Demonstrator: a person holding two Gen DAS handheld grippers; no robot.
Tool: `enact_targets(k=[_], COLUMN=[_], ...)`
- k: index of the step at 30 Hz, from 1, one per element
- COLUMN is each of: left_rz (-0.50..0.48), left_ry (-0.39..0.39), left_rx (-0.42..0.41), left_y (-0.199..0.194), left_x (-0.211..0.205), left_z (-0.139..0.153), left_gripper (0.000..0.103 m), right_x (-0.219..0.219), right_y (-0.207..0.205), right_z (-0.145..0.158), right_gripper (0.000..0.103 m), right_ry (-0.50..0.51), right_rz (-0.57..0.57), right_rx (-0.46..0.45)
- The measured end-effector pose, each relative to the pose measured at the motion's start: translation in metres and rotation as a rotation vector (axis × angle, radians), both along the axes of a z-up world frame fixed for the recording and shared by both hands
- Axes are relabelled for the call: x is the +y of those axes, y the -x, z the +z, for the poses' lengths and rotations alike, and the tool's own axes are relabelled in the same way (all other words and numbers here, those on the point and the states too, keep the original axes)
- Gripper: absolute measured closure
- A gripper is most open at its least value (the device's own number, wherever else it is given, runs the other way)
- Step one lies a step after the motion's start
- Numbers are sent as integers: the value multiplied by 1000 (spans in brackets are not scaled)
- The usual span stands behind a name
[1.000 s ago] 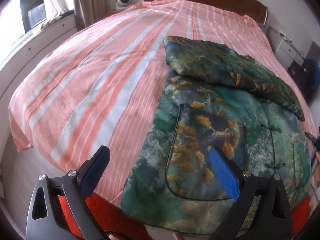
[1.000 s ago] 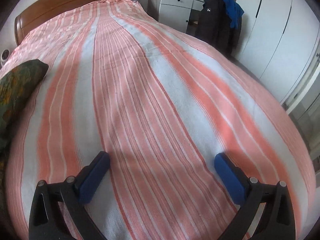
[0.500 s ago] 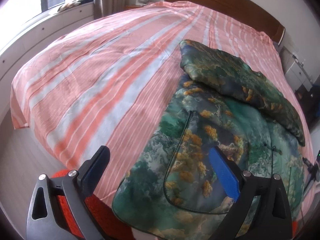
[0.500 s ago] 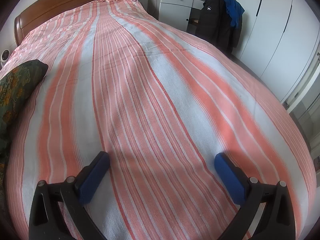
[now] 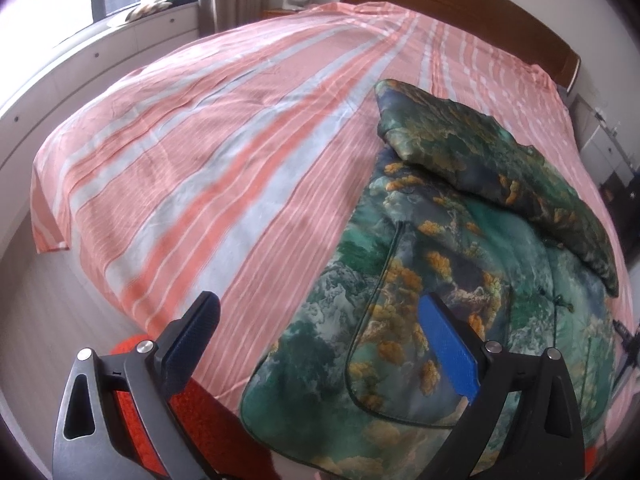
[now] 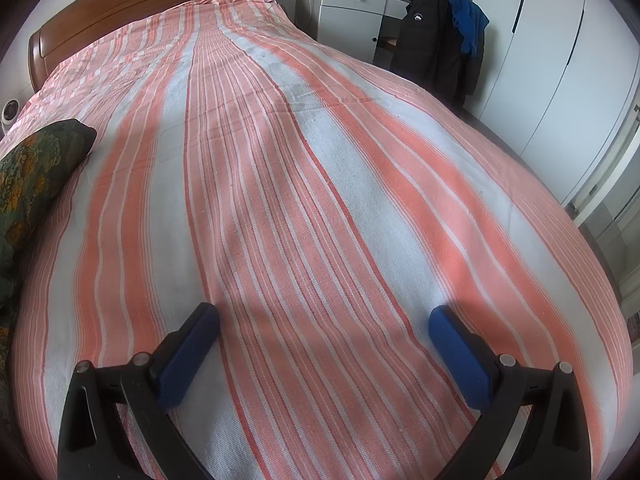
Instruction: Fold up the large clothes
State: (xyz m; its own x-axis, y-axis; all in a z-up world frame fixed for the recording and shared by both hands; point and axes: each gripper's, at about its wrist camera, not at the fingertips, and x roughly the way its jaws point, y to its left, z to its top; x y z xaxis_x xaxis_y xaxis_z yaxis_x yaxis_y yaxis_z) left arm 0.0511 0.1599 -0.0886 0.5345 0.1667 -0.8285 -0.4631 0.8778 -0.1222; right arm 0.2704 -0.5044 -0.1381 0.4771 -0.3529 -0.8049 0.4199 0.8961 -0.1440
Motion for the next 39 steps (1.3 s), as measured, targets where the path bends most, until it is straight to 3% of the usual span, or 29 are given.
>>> enact_targets(k=[7,12,18,21,23,25,27,28,30,32,34,39], left_rz=[-13,-41,-81,-153,-197,-211,-198,-180,-134,-81,-49,-38], left_ry=[-11,-63,-91,-202,-361,-480,-542,-534,-440,-319,-251,-253], left_rx=[16,-8,31,58,84,94,93,87,75,69,72,103], left_y=[-6,-6,-11,-15,-14,-9,-2,3,13,23,32,39], left_x=[-9,-13,-1,9,20,30,46,54,70,84,85,66], left_z=[2,11,7,27,51,70,87,91,92,82,70,48], left_gripper=[4,4,4,4,3,3,2,2,1,1,2,2], right_x=[0,0,0,0,0,0,0,0,0,0,0,0], right_y=[0,0,-1,-1,-1,-1,-1,-1,-1,-1,-1,-1], right_z=[0,0,0,0,0,0,0,0,0,0,0,0], right_gripper=[0,0,0,0,0,0,0,0,0,0,0,0], right_ry=[0,0,1,0,1,1,1,1,1,1,1,1], right_rz=[0,0,0,0,0,0,0,0,0,0,0,0], right_rx=[0,0,0,0,0,0,0,0,0,0,0,0])
